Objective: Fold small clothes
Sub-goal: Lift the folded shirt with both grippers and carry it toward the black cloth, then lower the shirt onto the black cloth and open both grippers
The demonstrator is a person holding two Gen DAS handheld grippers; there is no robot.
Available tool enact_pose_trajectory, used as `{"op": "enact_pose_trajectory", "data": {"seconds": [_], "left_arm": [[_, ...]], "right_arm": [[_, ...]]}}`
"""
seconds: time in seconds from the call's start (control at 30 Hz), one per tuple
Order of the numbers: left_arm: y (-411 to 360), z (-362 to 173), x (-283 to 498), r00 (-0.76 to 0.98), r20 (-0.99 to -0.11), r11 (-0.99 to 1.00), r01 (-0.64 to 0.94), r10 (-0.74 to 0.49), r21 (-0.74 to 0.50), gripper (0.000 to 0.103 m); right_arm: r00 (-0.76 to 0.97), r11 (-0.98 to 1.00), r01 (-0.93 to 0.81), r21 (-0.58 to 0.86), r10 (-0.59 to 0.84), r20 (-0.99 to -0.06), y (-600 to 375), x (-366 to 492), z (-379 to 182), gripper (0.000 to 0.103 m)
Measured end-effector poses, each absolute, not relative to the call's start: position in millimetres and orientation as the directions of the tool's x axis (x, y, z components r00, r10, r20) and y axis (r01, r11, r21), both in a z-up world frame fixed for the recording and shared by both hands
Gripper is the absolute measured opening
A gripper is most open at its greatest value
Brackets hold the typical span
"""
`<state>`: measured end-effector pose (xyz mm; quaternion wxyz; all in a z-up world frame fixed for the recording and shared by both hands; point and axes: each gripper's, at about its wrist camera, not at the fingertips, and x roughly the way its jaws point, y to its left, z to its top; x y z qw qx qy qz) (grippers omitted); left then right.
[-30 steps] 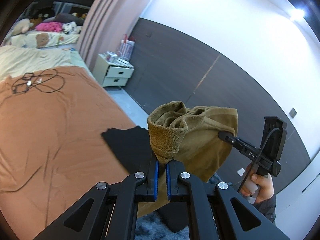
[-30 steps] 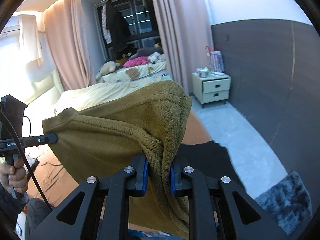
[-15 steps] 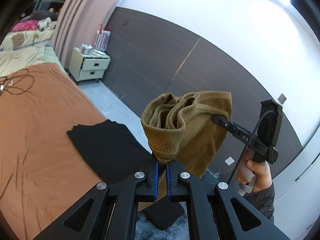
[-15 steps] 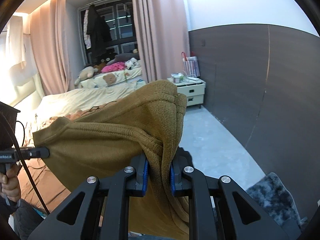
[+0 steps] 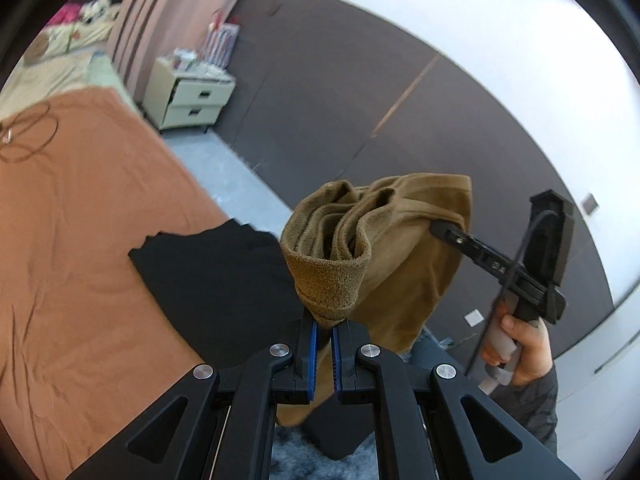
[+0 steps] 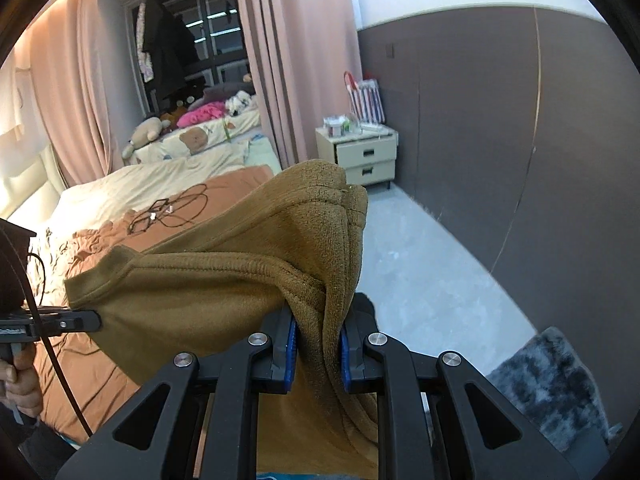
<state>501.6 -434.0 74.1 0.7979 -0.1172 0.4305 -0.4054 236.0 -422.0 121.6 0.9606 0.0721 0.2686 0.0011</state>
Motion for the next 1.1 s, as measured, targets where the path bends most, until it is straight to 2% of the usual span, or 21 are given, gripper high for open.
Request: {"op": "enact_pose_trajectory", "data": {"seconds": [0.4, 0.8, 0.87, 0.93, 0.97, 1.03, 1.1], "left_arm": [[-439, 0, 591, 0.277, -0.663, 0.697, 0.485, -0.695, -0.528, 0.006], [-443, -59, 657, 0.25, -0.718, 0.726, 0.484, -0.65, -0.489, 0.006], [-441, -68, 669, 0.257, -0.721, 0.736, 0.465, -0.644, -0.492, 0.007], [-445, -80, 680, 0.266, -0.759, 0.772, 0.452, -0.594, -0.447, 0.014], [-448, -89, 686, 0.268, -0.791, 0.8, 0.439, -0.551, -0.409, 0.021], [-445, -96, 694, 0.287, -0.814, 0.831, 0.415, -0.505, -0.37, 0.026], [-438, -96, 698, 0.297, -0.809, 0.837, 0.395, -0.507, -0.379, 0.035]], "right_arm": [[0.778, 0.989, 0.058, 0.135, 0.04, -0.627, -420, 360, 95, 0.013], [0.716, 0.99, 0.108, 0.094, -0.012, -0.697, -432, 434, 60, 0.015], [0.698, 0.988, 0.144, 0.058, -0.06, -0.713, -429, 454, 51, 0.024], [0.667, 0.979, 0.198, 0.043, -0.103, -0.738, -429, 471, 43, 0.039], [0.658, 0.974, 0.221, 0.055, -0.107, -0.745, -431, 476, 41, 0.048], [0.669, 0.965, 0.245, 0.093, -0.099, -0.737, -438, 478, 44, 0.052], [0.681, 0.962, 0.25, 0.109, -0.094, -0.726, -446, 470, 47, 0.053]]}}
